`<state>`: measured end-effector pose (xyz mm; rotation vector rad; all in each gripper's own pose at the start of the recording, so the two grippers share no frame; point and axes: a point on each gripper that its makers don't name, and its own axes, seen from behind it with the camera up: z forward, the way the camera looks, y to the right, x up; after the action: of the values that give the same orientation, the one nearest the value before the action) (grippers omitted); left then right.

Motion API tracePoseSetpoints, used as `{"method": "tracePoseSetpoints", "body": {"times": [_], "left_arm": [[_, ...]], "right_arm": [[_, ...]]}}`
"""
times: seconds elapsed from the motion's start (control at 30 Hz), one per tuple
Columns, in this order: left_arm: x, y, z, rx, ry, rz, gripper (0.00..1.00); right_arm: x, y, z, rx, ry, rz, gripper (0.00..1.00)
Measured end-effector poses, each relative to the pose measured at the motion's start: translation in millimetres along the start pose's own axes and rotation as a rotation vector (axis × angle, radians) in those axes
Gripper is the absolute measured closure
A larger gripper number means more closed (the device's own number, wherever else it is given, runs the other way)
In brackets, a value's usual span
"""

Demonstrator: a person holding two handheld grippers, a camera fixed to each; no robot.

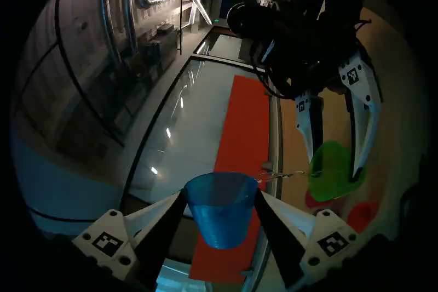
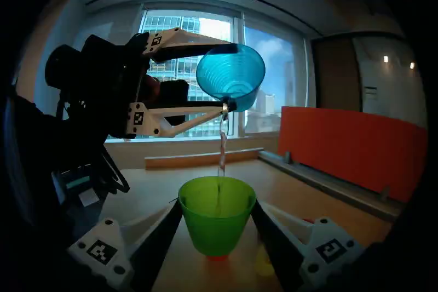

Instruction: Pour water

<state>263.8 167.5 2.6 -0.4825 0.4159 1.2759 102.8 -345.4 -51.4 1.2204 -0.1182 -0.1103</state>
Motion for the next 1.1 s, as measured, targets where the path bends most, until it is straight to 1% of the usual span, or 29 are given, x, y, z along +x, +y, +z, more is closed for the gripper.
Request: {"method": "tracePoseSetpoints", "body": {"times": [0.1, 0.3, 0.9, 1.1], "left_arm": [[0.6, -0.1, -0.4, 0.0, 0.002, 0.007, 0.13], [2.5, 3.6, -1.7, -0.001, 0.005, 0.02, 0.13], [7.2, -2.6, -3.3, 0.004, 0.008, 0.093, 0.13], [10.0, -1.8, -2.5, 0.007, 0.011, 0.116, 0.12]], "right_arm": [[0.0, 0.4, -0.3, -0.001, -0.001, 0.0, 0.1], [0.7, 0.4, -0.8, -0.003, 0.001, -0.001, 0.1], [2.8, 1.1, -1.6, -0.006, 0.004, -0.003, 0.1], [3.1, 1.6, -1.6, -0.007, 0.005, -0.003, 0.1]]}}
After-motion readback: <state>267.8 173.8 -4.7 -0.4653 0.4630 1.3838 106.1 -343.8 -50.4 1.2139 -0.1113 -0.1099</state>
